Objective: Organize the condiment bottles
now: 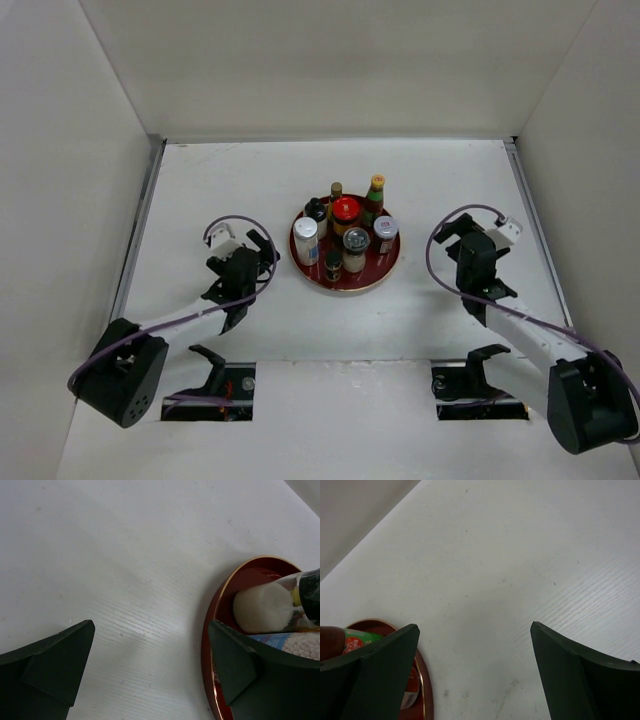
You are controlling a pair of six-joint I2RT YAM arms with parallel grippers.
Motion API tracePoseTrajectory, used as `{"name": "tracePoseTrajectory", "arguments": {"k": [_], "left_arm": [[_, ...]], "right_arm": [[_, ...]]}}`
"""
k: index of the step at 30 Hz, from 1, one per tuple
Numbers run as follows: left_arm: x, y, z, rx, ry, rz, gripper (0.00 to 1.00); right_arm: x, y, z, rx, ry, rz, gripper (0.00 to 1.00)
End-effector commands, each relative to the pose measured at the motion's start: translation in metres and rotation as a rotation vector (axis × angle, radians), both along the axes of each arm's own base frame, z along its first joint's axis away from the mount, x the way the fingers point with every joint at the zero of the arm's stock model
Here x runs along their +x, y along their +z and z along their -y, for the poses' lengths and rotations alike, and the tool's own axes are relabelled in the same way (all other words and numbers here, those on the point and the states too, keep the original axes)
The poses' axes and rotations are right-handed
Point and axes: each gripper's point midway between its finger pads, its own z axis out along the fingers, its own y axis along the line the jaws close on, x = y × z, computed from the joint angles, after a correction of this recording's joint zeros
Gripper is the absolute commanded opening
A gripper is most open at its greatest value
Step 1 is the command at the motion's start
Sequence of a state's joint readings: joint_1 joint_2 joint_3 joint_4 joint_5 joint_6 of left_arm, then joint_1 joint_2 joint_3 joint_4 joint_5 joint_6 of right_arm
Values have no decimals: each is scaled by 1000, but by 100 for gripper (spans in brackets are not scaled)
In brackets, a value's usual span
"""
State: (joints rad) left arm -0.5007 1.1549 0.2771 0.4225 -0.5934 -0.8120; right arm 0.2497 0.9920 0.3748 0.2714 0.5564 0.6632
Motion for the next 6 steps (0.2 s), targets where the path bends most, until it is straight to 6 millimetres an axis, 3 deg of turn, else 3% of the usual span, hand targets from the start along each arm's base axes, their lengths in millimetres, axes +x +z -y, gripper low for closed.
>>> {"name": "tracePoseTrajectory", "arguments": {"k": [1,6], "left_arm": [[8,25,-5,-4,33,45,100],[9,25,-15,24,61,16,100]], "right_arm": [[11,22,-3,83,-27,137,100],[11,15,-9,98,-1,142,100]]}}
